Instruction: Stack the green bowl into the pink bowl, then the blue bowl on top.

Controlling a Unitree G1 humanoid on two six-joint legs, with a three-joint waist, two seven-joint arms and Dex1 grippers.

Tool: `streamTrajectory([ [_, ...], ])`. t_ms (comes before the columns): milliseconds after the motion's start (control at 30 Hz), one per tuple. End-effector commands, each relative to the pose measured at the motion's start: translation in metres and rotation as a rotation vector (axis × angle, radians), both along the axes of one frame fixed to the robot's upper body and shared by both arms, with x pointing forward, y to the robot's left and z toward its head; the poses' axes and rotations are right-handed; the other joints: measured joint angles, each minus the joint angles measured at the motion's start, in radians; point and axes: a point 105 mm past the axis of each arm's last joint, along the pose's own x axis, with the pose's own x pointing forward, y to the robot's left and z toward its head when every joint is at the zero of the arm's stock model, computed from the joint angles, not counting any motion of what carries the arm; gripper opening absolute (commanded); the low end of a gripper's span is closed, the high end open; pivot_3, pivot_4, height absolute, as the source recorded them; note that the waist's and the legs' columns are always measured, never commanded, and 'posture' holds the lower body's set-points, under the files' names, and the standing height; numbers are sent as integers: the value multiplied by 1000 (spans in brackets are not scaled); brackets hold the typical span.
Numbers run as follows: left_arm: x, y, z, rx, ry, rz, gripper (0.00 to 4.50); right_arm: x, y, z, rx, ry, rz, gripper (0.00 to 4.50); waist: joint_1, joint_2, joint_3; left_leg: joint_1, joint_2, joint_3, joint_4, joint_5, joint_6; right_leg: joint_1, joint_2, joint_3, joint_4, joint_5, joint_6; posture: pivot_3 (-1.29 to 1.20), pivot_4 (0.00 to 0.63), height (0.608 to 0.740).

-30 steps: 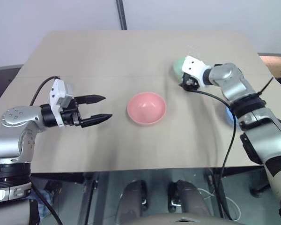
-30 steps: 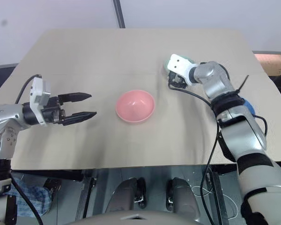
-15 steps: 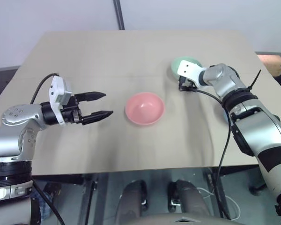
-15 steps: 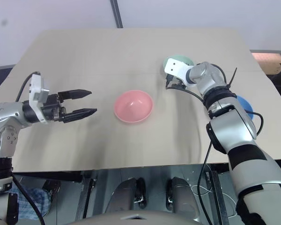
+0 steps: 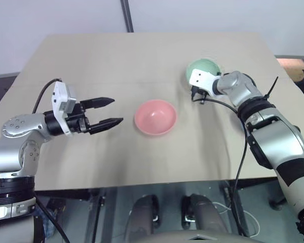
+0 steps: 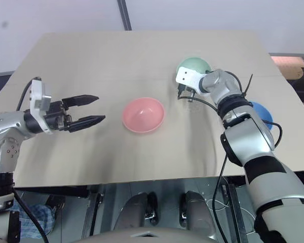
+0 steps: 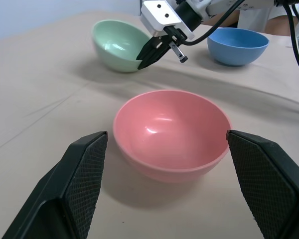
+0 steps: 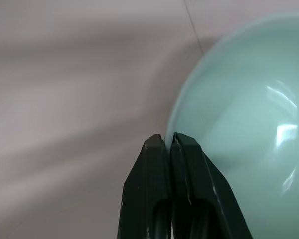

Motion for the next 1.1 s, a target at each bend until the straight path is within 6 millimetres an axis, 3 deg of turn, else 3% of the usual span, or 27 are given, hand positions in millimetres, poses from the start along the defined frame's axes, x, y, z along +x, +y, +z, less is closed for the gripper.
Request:
streamTrajectory([
  [33,-5,0,14,-7,-56,-4,4029,3,9,24,13,-62,34,44,0,0,0,0,0,0,0,0,0,0,0,0,0,0,0,0,150,740],
  [233,-5,0,15,-4,-55,-4,4029,-1,12,37,23,-79,94,44,0,0,0,0,0,0,0,0,0,0,0,0,0,0,0,0,150,740],
  [367,-6,-1,13,1,-45,-9,4029,-18,22,60,74,-73,219,44,1,1,1,0,0,0,0,0,0,0,0,0,0,0,0,0,150,740],
  [533,-4,-3,11,5,-36,-18,4029,-75,41,79,93,-32,433,44,5,1,1,0,0,0,-2,0,0,0,0,0,-1,0,0,0,150,740],
  [800,1,-9,6,18,-9,-63,4029,-179,76,56,21,42,785,44,8,0,0,0,0,-1,-1,0,0,0,0,-1,-1,-2,3,0,150,740],
  [1067,4,-10,6,22,-5,-75,4029,-189,97,66,53,7,804,44,7,0,0,0,0,-1,0,0,0,0,0,-1,0,-2,4,0,150,740],
  [1100,5,-10,5,22,-5,-75,4029,-190,98,66,55,4,805,809,7,0,0,0,0,-1,0,0,0,0,0,-1,0,-2,4,0,150,740],
])
